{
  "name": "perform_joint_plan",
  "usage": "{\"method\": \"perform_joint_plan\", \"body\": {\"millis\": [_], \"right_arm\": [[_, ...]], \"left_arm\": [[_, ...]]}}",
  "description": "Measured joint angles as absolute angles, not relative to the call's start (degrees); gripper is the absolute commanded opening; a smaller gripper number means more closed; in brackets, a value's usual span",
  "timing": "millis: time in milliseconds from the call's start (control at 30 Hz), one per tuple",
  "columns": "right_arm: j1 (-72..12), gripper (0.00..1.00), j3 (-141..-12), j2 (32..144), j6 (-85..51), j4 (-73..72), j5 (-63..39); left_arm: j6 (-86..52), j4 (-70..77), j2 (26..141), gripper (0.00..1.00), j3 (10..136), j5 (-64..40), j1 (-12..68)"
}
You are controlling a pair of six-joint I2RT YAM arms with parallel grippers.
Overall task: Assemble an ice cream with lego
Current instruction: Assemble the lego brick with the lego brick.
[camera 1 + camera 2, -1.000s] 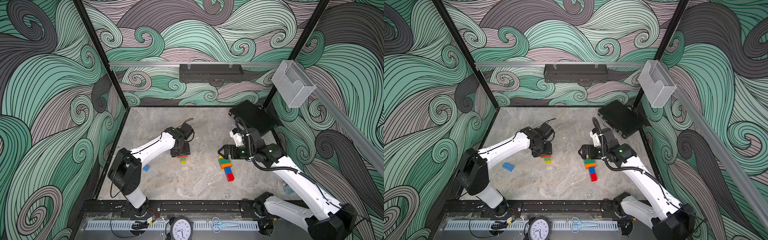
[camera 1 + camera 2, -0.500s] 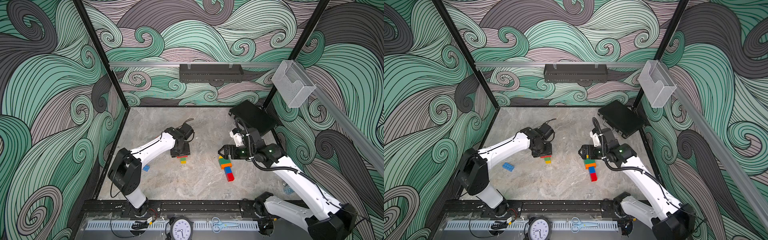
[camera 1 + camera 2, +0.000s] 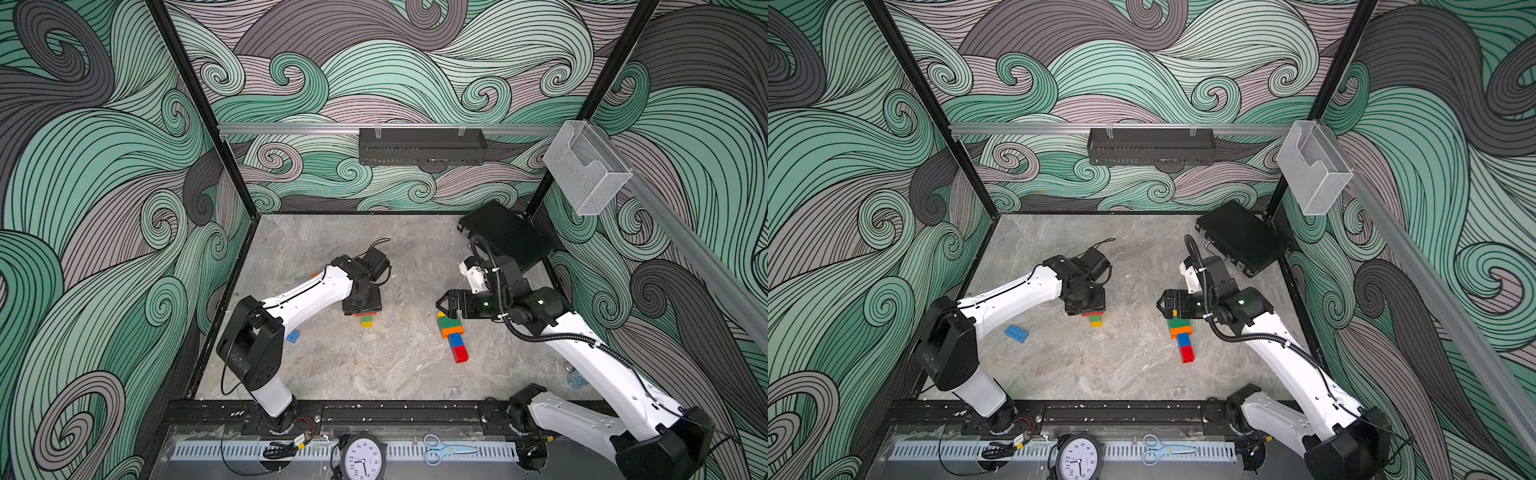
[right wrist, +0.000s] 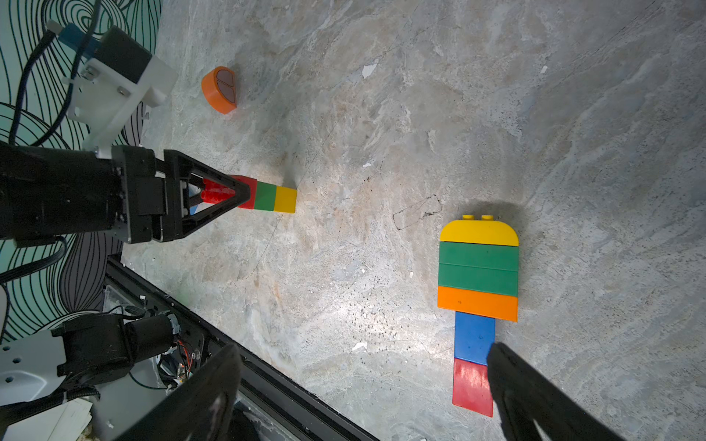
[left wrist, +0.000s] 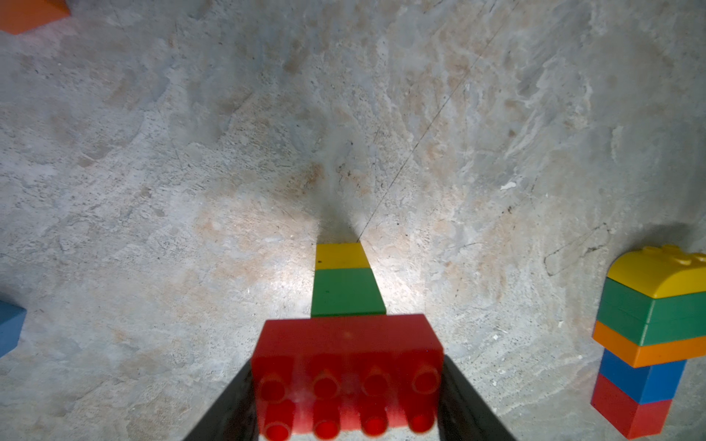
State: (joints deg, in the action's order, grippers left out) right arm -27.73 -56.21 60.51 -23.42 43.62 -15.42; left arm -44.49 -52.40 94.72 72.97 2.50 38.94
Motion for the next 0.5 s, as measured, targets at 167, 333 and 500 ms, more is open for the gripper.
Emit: {"method": "perform_joint_plan", "body": {"millis": [167, 333, 500], "right_arm": [[-27.73, 0.99, -56.21, 60.51, -23.42, 43.64, -15.44], [-27.73, 0.99, -56.21, 60.51, -23.44, 43.72, -15.42], [-27.73, 0.99, -56.21, 60.51, -23.42, 43.94, -15.42]], "left_arm": [[-45.08, -52.45, 94.78, 0.37, 73.01, 2.48, 38.94], [-46.76, -52.42, 94.91, 0.37, 73.03, 2.35, 38.94], [-48.03, -52.05, 95.00, 0.35, 72.99, 1.87, 38.94]]}}
